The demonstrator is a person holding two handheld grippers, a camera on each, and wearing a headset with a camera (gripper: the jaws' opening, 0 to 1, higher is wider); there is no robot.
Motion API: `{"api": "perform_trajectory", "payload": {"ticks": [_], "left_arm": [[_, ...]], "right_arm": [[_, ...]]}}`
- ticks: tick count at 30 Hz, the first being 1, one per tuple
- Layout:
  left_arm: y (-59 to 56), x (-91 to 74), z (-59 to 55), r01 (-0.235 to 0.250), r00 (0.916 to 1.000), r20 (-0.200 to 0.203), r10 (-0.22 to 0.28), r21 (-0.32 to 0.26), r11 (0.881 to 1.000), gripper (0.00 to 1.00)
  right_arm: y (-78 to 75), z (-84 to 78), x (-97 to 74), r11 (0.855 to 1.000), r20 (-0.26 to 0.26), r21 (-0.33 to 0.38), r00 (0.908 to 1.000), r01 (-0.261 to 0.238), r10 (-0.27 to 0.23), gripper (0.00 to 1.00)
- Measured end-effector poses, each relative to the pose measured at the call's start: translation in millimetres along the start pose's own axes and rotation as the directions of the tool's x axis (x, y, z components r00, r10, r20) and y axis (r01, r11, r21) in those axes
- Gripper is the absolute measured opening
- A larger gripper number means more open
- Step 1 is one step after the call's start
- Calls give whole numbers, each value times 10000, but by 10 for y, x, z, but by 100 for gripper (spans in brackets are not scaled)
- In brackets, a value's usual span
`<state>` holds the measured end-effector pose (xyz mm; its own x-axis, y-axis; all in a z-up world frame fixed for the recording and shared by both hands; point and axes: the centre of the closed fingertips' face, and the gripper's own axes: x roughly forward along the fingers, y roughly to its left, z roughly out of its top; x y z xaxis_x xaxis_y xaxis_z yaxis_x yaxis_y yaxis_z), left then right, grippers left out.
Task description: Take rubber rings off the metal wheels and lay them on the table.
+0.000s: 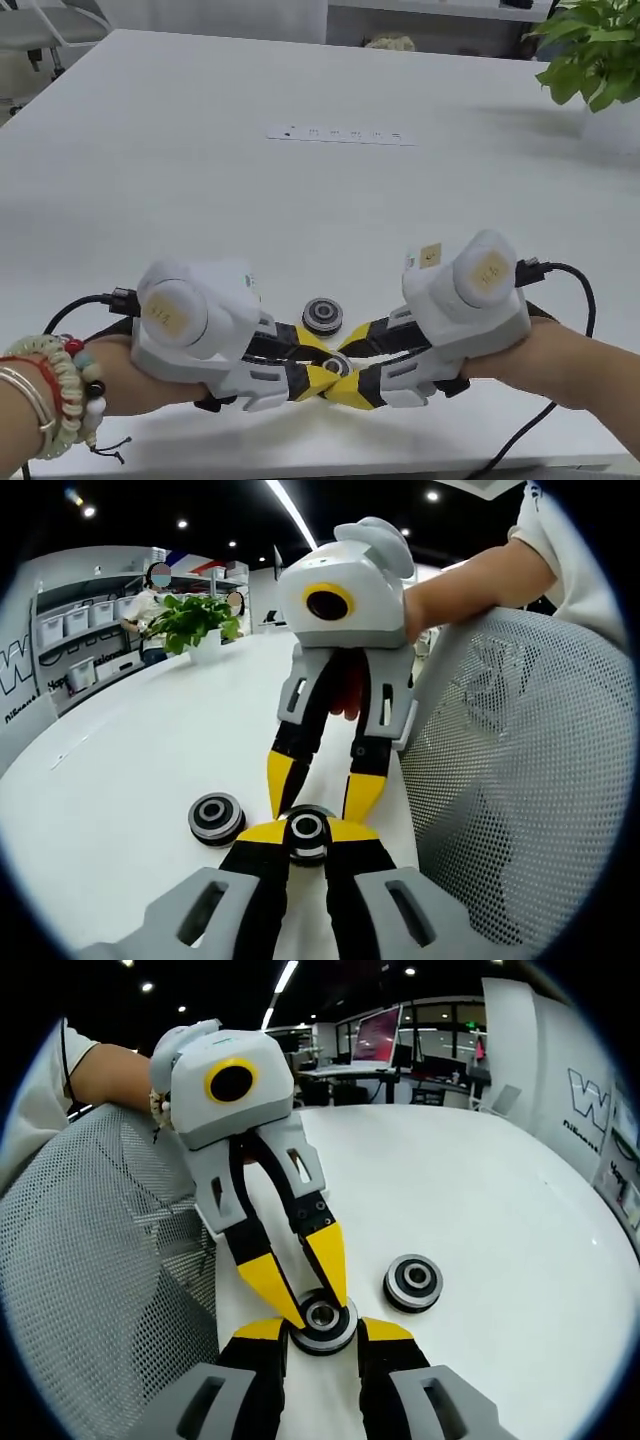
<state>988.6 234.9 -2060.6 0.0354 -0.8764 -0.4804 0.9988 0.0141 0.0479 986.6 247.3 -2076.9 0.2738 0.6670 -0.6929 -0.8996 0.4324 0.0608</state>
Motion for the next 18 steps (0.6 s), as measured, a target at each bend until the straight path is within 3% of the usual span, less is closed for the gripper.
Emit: {"api": "perform_trajectory", "payload": {"ticks": [18], "left_arm": [[6, -2, 0, 10, 10000, -49, -10, -64, 10000, 8]], "right_arm": [[-4, -100, -74, 9993, -330, -310, 9993, -186, 176, 17]]}}
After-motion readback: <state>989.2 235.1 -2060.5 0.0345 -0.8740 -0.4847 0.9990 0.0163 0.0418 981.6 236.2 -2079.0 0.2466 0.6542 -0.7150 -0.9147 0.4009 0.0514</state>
